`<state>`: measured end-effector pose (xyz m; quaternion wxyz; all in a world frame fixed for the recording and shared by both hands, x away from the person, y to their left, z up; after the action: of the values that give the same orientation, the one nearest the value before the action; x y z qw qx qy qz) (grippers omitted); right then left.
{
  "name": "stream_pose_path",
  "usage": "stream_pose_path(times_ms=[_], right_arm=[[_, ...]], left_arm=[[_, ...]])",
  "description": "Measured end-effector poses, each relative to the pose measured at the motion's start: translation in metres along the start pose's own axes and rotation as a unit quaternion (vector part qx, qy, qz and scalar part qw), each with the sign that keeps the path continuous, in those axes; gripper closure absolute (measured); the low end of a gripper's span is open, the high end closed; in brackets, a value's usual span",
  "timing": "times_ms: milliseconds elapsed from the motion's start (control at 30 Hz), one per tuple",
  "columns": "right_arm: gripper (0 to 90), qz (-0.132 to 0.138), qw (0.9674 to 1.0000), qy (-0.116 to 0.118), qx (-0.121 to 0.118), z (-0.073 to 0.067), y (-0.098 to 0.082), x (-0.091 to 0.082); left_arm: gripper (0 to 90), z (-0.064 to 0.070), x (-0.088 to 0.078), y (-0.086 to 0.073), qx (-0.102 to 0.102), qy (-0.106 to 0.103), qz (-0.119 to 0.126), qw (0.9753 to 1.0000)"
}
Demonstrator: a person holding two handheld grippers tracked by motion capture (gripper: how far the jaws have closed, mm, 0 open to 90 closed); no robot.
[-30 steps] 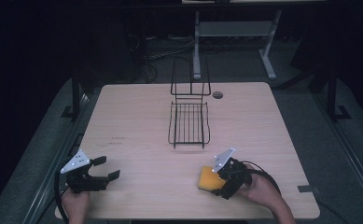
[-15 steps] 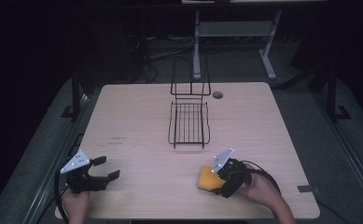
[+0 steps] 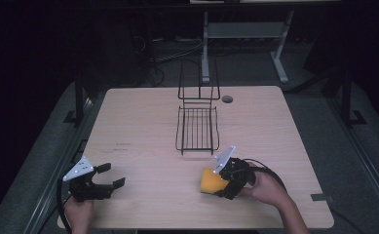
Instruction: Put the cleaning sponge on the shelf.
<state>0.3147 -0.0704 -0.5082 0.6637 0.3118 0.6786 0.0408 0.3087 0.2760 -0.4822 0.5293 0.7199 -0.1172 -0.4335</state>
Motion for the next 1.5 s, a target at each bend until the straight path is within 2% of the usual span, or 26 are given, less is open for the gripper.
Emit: stream_pose_path(times_ms=[200, 633, 867, 1333, 1500], right_arm=[[21.9, -0.007, 0.9999, 0.004, -0.011, 0.006, 0.014, -0.002], [21.8, 0.007, 0.9996, 0.014, -0.024, 0.016, 0.04, -0.009], [21.8, 0.007, 0.9996, 0.018, -0.018, 0.023, 0.047, -0.011], [21.9, 0.007, 0.9995, 0.019, -0.025, 0.035, 0.063, -0.014], [21.9, 0.007, 0.9996, 0.019, -0.019, 0.041, 0.064, -0.015]], left_arm=[[14.1, 0.001, 0.001, 0.001, 0.003, -0.002, -0.002, 1.0], [14.1, -0.001, 0.0, 0.0, -0.002, 0.0, 0.001, 1.0], [14.1, -0.001, 0.001, 0.0, -0.001, -0.001, 0.0, 1.0], [14.1, -0.001, 0.001, 0.001, -0.002, 0.0, 0.004, 1.0], [14.1, -0.001, 0.001, 0.001, -0.002, -0.001, 0.003, 1.0]])
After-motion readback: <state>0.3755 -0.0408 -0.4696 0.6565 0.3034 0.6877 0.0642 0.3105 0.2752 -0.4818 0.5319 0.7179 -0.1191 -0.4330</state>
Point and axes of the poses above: each handheld gripper's, and its own axes: x roughly forward along the jaws, y roughly out of its top, z roughly to its right, the point moved 9 cm from there along x, roughly forward along the jaws, and after that the axes turned 13 degrees about x, right-handed, at the moved point
